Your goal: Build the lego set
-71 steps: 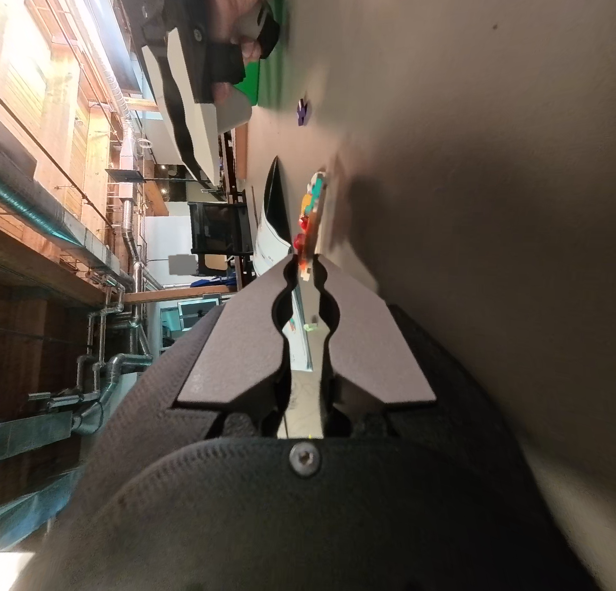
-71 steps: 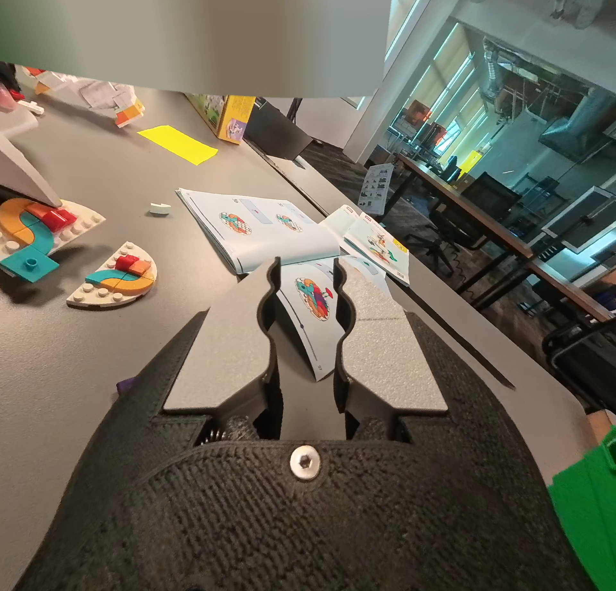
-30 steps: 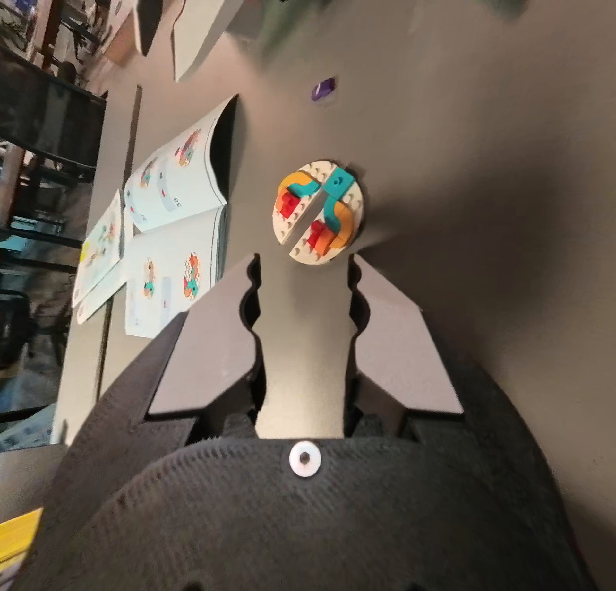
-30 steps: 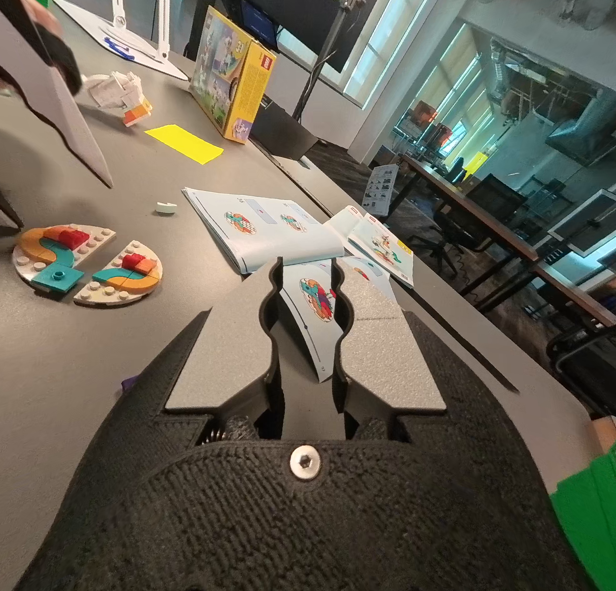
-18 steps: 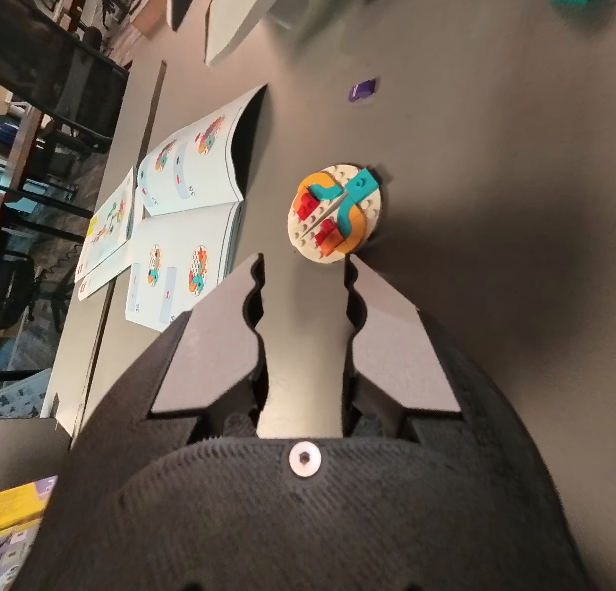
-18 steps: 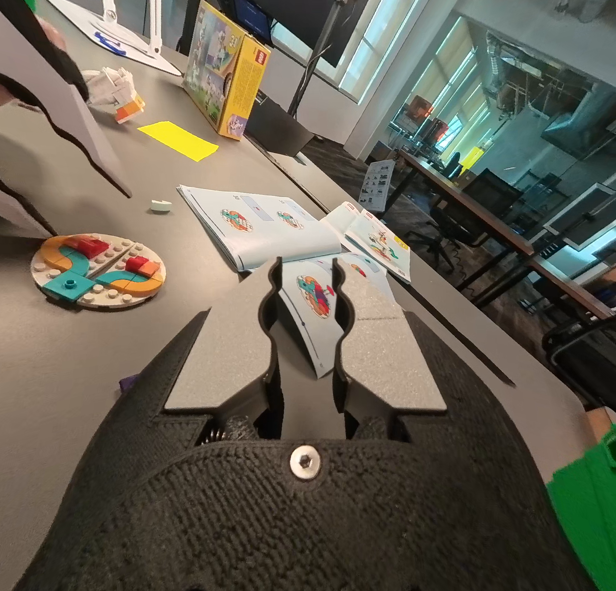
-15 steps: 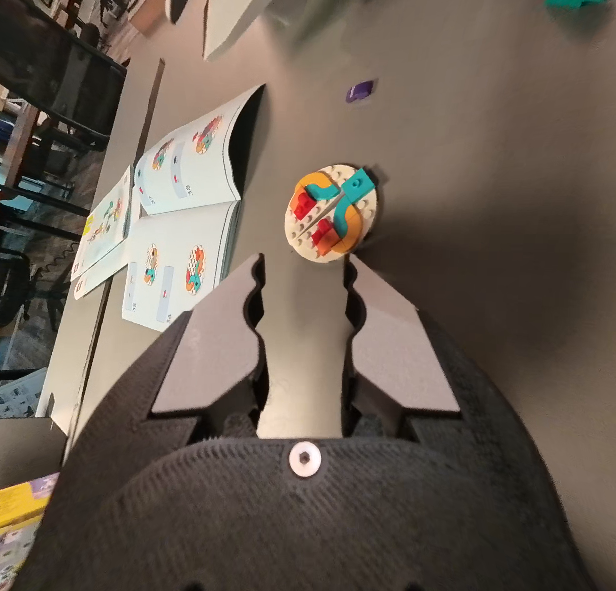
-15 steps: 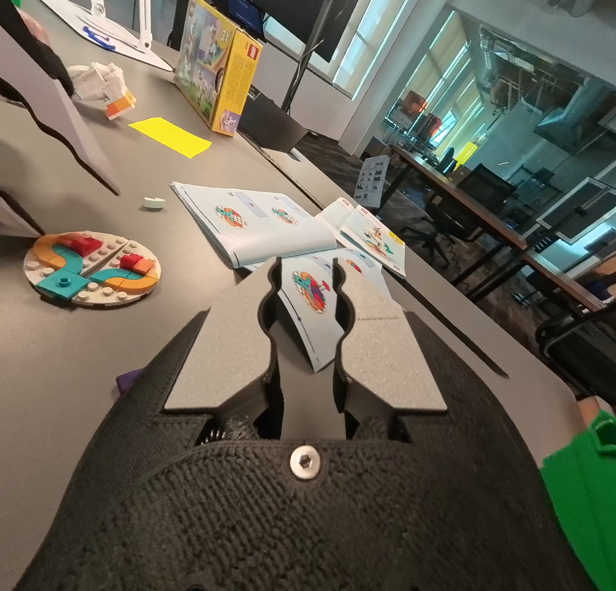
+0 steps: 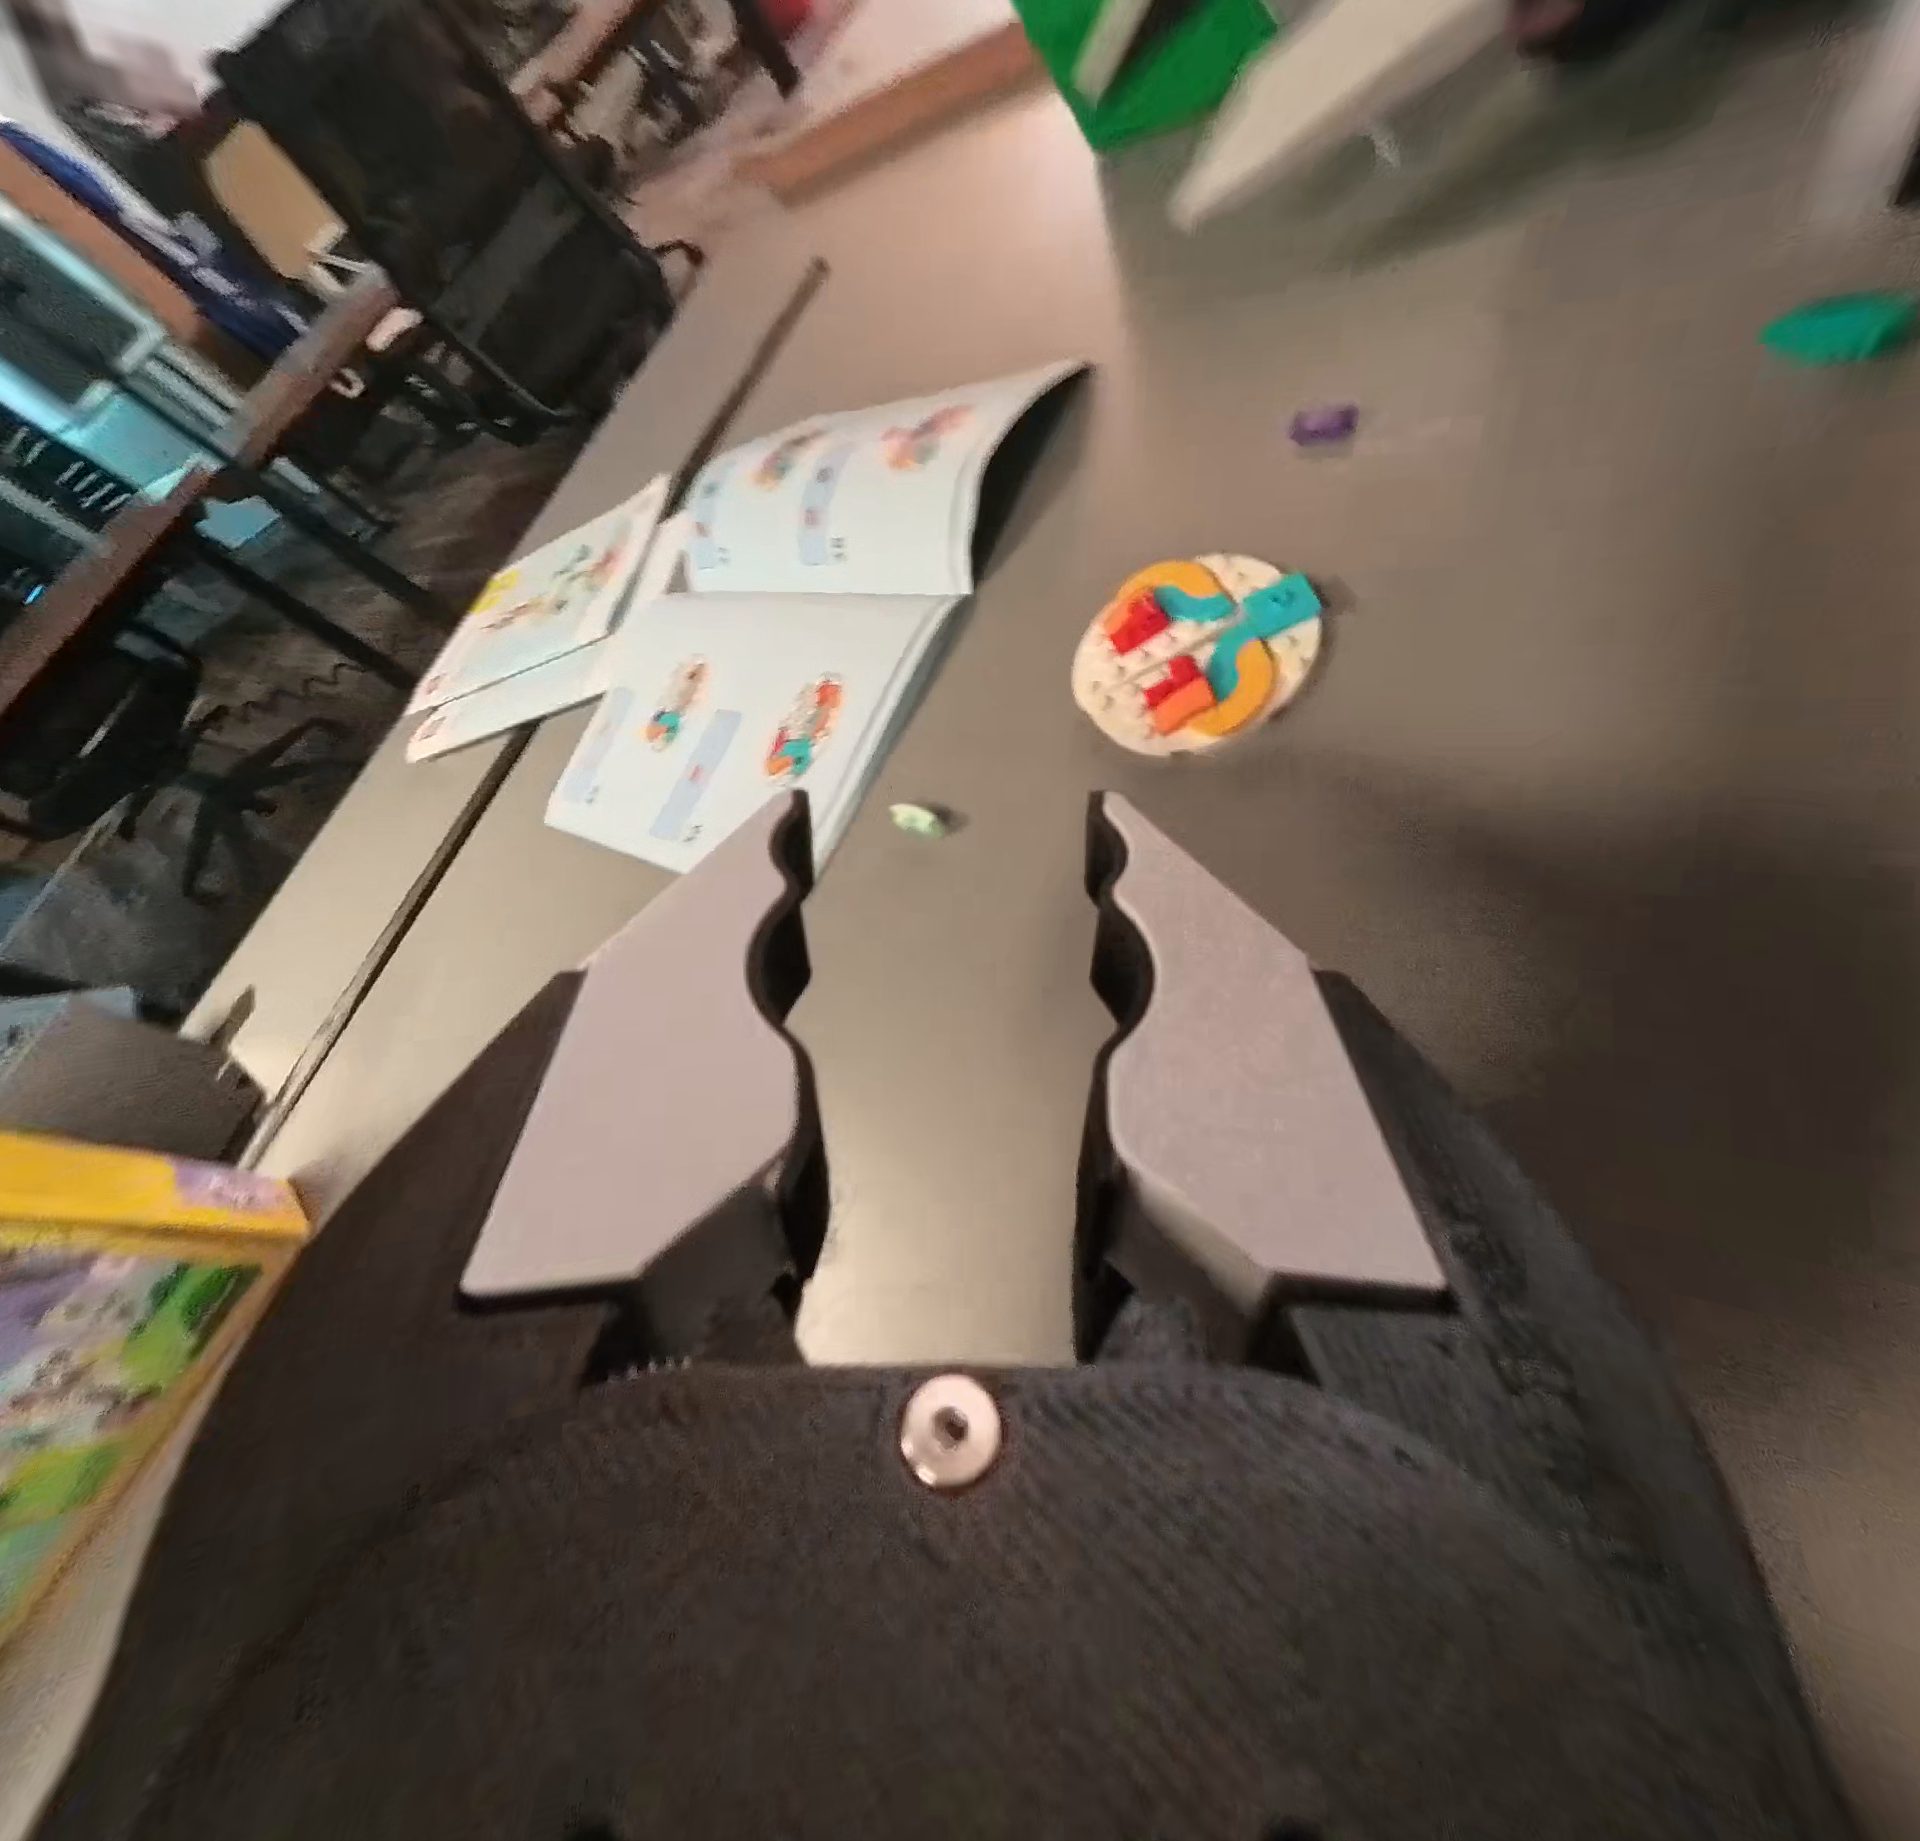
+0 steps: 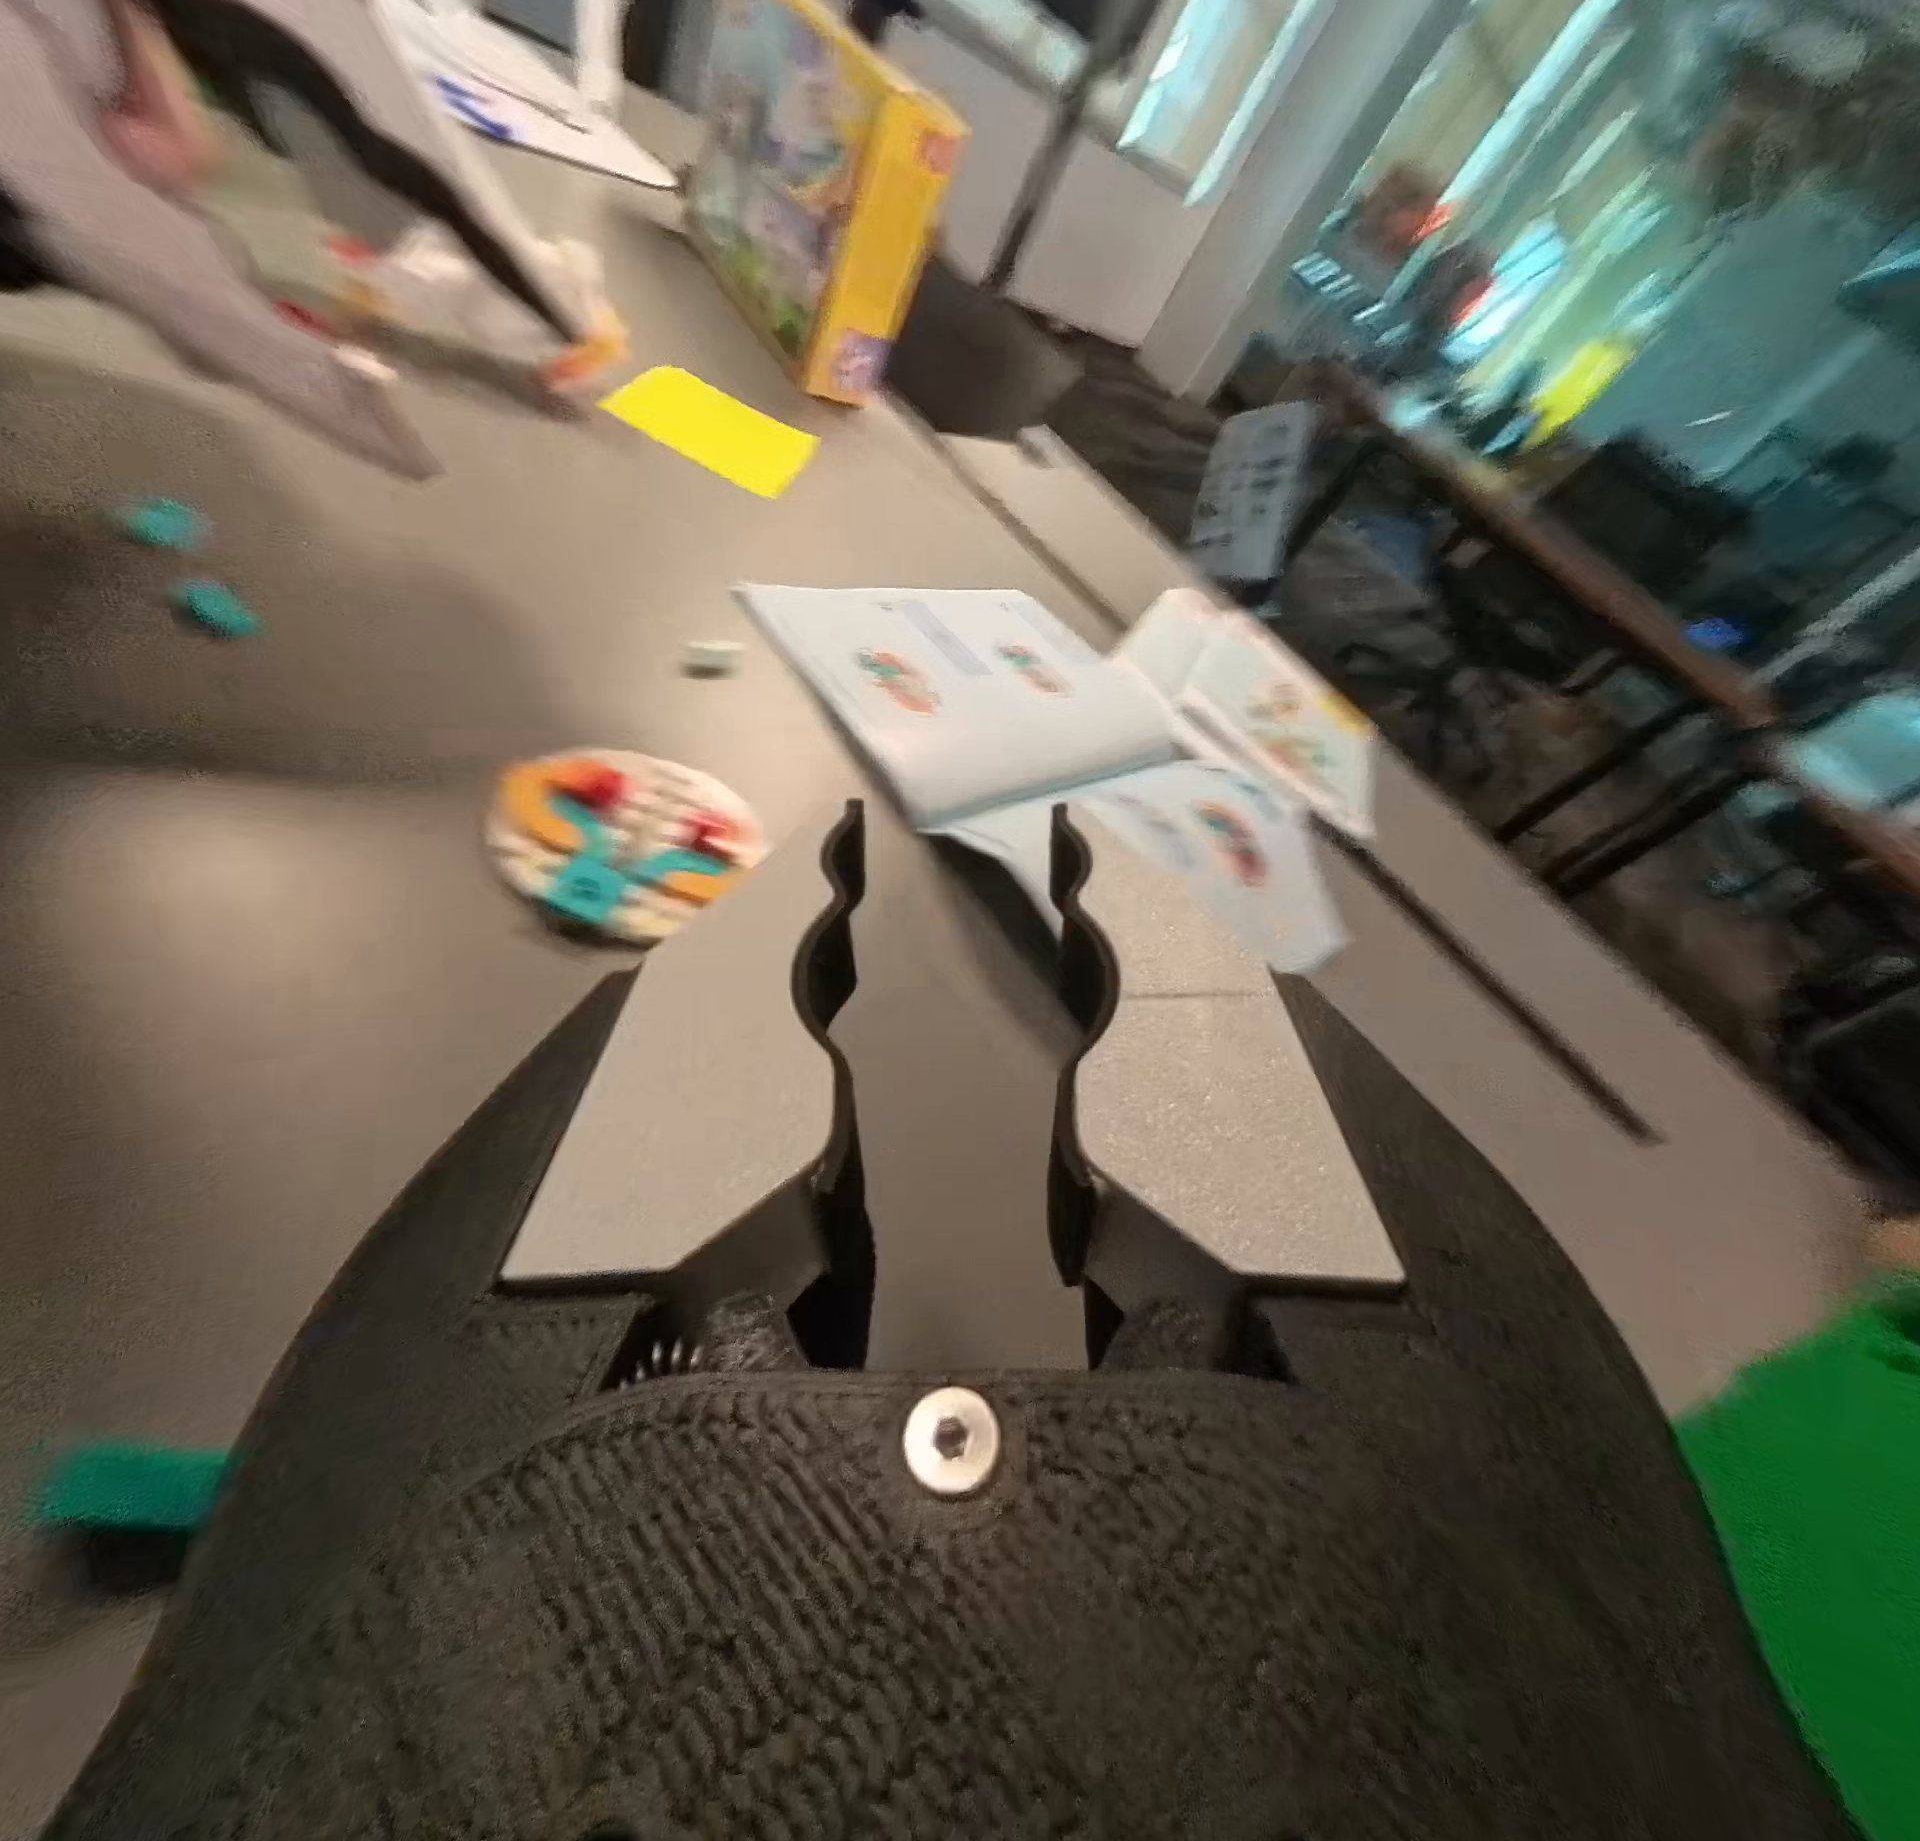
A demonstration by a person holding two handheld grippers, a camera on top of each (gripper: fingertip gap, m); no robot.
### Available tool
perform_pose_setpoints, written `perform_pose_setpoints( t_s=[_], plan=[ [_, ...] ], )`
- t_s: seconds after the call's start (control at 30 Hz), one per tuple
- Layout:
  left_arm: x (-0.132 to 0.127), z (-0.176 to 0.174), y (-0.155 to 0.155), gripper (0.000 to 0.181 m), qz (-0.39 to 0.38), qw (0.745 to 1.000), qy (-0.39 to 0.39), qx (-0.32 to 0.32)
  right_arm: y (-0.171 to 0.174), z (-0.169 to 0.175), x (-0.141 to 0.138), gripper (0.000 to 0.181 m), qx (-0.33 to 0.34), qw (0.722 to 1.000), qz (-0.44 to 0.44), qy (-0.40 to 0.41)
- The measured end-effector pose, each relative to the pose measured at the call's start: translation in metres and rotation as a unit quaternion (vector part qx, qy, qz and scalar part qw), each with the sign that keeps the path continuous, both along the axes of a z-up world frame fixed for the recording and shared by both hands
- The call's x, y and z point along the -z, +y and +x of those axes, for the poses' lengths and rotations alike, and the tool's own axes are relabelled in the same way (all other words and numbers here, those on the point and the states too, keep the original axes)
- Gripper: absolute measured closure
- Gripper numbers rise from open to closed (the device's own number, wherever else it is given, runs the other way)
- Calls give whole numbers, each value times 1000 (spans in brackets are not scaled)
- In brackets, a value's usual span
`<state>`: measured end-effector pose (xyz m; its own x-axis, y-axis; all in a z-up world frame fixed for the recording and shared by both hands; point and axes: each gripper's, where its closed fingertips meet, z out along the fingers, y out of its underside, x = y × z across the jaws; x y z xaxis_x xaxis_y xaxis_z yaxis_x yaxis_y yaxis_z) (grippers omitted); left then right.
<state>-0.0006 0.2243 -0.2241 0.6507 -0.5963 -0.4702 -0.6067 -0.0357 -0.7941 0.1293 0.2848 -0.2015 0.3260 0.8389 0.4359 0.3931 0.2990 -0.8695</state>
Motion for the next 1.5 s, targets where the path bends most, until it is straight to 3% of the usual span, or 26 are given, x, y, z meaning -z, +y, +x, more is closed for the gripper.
perform_pose_setpoints(
  t_s=[0.13,0.23,0.4,0.7,1.07,1.13,1.3,1.4,1.5],
  plan=[
    [-37,-26,-17,129,21,994,-98,-36,-55,-34,32,145,-43,981,-180,-62],
    [-62,-34,-38,130,35,984,-170,-46,-67,-49,52,147,-24,964,-249,-93],
    [-81,-39,-76,130,34,967,-249,-50,-56,-57,69,147,30,956,-264,-124],
    [-93,-41,-124,130,39,969,-240,-47,-61,-60,80,160,76,952,-248,-162],
    [-90,-22,-163,129,-11,968,-250,-5,-123,-81,84,151,47,940,-300,-153],
    [-98,-28,-174,130,-4,969,-247,-8,-126,-88,73,145,42,955,-265,-125],
    [-112,-97,-197,137,27,968,-220,-119,-116,-98,0,145,31,995,-87,46],
    [-99,-180,-208,137,21,951,-146,-271,-111,-91,-30,149,61,989,17,134],
    [-79,-260,-233,142,-22,917,-45,-395,-110,-92,-35,150,77,981,54,170]
  ],
)
